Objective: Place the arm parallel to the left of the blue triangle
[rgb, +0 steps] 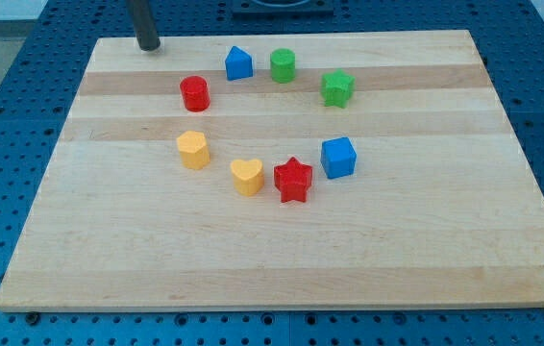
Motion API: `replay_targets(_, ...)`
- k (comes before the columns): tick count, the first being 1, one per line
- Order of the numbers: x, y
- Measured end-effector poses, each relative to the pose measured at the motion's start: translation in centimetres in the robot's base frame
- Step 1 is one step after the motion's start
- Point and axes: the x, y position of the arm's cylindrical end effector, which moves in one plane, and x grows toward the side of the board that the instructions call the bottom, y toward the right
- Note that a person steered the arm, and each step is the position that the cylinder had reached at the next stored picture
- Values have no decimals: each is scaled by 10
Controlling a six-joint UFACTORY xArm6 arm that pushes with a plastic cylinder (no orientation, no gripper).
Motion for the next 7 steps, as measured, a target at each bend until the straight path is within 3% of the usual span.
replay_targets(6, 13, 3)
replay_targets(7, 35, 12)
